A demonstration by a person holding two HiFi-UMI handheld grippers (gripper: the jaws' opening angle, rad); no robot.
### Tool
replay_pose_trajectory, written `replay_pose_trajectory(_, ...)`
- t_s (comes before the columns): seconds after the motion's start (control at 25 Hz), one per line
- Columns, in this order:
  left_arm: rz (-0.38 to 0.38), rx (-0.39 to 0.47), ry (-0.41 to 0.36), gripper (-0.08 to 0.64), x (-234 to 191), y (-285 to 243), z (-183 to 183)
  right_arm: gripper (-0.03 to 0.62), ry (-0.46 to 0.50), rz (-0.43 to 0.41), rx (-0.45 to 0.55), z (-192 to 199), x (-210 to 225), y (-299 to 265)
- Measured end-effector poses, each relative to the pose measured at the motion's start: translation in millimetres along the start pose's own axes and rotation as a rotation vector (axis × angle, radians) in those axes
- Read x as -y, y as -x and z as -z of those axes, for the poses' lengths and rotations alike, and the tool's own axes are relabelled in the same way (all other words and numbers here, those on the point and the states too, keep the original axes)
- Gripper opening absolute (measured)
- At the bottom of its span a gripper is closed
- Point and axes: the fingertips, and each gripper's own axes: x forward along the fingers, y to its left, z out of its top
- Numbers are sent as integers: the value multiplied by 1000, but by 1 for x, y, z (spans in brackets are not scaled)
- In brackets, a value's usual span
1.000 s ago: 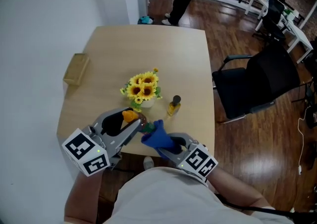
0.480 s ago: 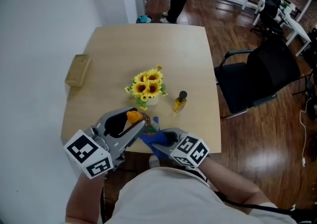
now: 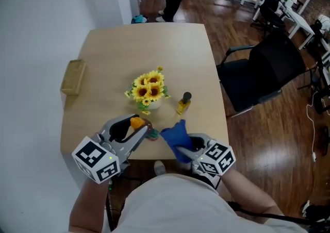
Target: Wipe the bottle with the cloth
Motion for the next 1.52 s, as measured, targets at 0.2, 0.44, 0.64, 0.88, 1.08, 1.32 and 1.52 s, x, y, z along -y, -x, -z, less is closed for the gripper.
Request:
replay_pose_trajectory(0.2, -67, -60, -32, 160, -31, -31, 46, 153, -76, 122, 31, 17, 24, 45)
replay_pose_trajectory(0.44, -157, -109, -57, 160, -71, -76, 115, 153, -166, 213, 22, 40, 32, 81)
replay_pose_trajectory(0.64, -221, -106, -65, 161, -95, -106, 151, 153, -181, 239, 17, 46, 31, 100)
replay_pose_trajectory(0.88, -258, -114, -78, 161, -105, -125, 172, 153, -191, 258, 4, 49, 41, 111)
replay_pose_trajectory(1.08, -274, -114, -91, 164, -103, -128, 176, 153, -175, 214, 9, 45, 51, 111)
replay_pose_trajectory(1.32, -385, -137, -100, 239, -102, -117, 168, 153, -81, 109, 22, 31, 71, 113)
replay_pose_trajectory(1.52, -602, -62, 4, 239, -73, -78, 150, 153, 16, -58, 25, 17, 85, 126)
